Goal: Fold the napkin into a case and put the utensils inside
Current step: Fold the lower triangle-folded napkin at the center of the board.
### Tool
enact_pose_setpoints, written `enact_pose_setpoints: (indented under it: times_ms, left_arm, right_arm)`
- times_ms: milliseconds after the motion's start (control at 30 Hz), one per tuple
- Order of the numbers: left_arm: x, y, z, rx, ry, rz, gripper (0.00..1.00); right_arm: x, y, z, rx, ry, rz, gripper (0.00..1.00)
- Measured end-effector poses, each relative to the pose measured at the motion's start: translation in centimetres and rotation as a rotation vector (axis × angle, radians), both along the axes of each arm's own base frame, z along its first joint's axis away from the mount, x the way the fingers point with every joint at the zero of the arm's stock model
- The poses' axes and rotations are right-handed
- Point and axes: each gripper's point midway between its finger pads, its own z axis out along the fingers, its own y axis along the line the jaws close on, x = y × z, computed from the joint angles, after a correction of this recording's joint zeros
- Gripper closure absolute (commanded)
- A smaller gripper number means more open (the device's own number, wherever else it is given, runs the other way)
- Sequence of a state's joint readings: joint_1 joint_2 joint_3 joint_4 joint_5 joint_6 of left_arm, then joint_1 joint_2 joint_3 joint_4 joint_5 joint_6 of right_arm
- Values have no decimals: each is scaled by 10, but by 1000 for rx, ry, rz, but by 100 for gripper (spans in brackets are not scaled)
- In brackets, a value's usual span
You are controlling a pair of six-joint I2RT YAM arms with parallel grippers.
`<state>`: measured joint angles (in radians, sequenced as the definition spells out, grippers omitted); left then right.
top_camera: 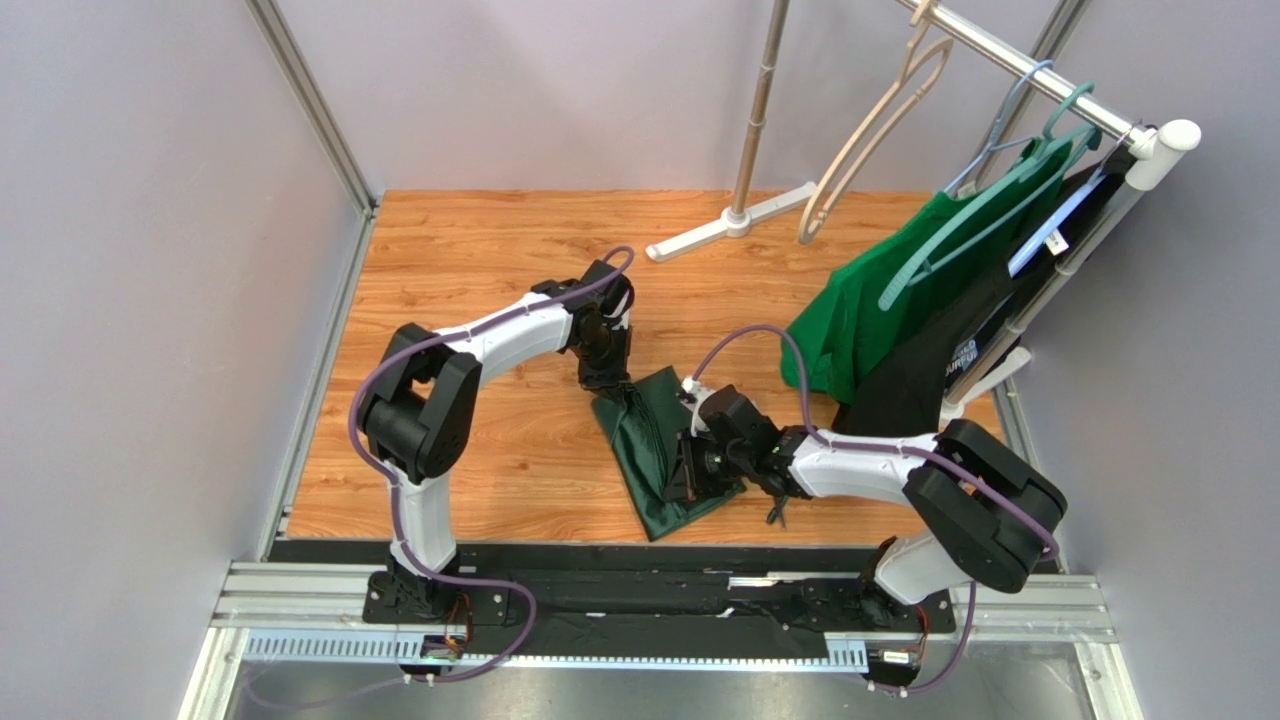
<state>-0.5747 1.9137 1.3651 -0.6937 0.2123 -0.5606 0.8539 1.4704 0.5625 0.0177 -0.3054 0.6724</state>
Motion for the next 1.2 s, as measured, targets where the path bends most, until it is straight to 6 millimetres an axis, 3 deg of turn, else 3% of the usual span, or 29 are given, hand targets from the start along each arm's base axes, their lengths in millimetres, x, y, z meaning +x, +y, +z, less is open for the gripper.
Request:
enact_pose_setpoints:
  times_ms: [67, 200, 300, 400, 533, 733, 833, 1033, 1100, 1200]
  left_arm:
    - [1, 0, -2, 2, 3, 0, 96]
    - [0, 0, -11, 15, 22, 1, 96]
    - [-1, 1, -16, 24, 31, 3, 96]
    - [0, 1, -17, 24, 31, 4, 96]
    - [0, 0, -17, 22, 31, 4, 96]
    - [2, -3, -16, 6, 29, 12, 97]
    - [2, -4, -16, 2, 26, 15, 97]
    - [4, -5, -16, -2, 22, 17, 97]
    - [4, -5, -16, -3, 21, 18, 98]
    - [2, -4, -19, -2, 25, 23, 98]
  right_arm:
    - [0, -2, -1, -7, 0, 0, 91]
    - [-2, -7, 0, -28, -6, 0, 55]
    - [-6, -12, 4, -30, -15, 7, 46]
    - [-11, -19, 11, -25, -26, 12, 45]
    - [-13, -22, 17, -19, -35, 17, 47]
    - [-17, -26, 3, -52, -12, 27, 55]
    - [-15, -22, 0, -44, -11, 33, 62]
    - [-13, -15, -4, -31, -2, 43, 87]
    - [-13, -16, -5, -35, -1, 42, 100]
    - [-13, -15, -4, -39, 3, 37, 100]
